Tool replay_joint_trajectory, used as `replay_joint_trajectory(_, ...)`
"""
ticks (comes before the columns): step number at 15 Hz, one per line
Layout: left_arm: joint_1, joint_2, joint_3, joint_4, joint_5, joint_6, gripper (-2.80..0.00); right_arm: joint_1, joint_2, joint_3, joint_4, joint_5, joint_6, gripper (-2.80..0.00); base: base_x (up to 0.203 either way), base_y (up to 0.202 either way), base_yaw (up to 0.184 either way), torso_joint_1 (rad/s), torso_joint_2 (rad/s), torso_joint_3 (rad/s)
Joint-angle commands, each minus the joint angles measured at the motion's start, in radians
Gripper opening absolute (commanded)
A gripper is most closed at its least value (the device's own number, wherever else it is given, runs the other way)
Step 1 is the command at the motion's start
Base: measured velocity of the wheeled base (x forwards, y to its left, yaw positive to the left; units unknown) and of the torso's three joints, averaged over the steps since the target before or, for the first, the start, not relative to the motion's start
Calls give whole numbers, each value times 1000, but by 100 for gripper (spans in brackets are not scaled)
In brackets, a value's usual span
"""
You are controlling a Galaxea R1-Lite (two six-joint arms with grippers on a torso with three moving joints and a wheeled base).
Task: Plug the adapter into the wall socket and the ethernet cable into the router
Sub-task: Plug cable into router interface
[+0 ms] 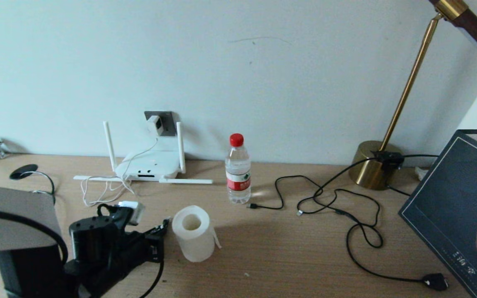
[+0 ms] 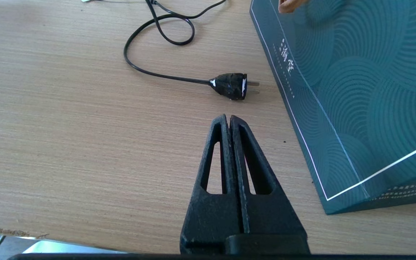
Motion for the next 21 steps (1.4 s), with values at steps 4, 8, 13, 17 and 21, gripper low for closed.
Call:
replay_joint_trajectory(4, 0, -232, -167, 365, -3, 8, -280, 0, 1, 0, 2, 0, -2, -280, 0, 0, 0, 0, 0, 0)
replay_joint_trajectory(8, 21, -387, -453, 993, -1, -15, -280, 0, 1, 0, 2, 0, -2, -280, 0, 0, 0, 0, 0, 0)
replay_joint_trajectory(13, 99, -429, -666, 1328, -1, -58, -280, 0, 1, 0, 2, 0, -2, -280, 0, 0, 0, 0, 0, 0)
replay_joint_trajectory(17, 138, -360, -724, 1348, -7, -67, -280, 0, 1, 0, 2, 0, 0, -280, 0, 0, 0, 0, 0, 0)
replay_joint_trajectory(21, 147, -290, -756, 1296, 2, -167, -280, 0, 1, 0, 2, 0, -1, -280, 0, 0, 0, 0, 0, 0)
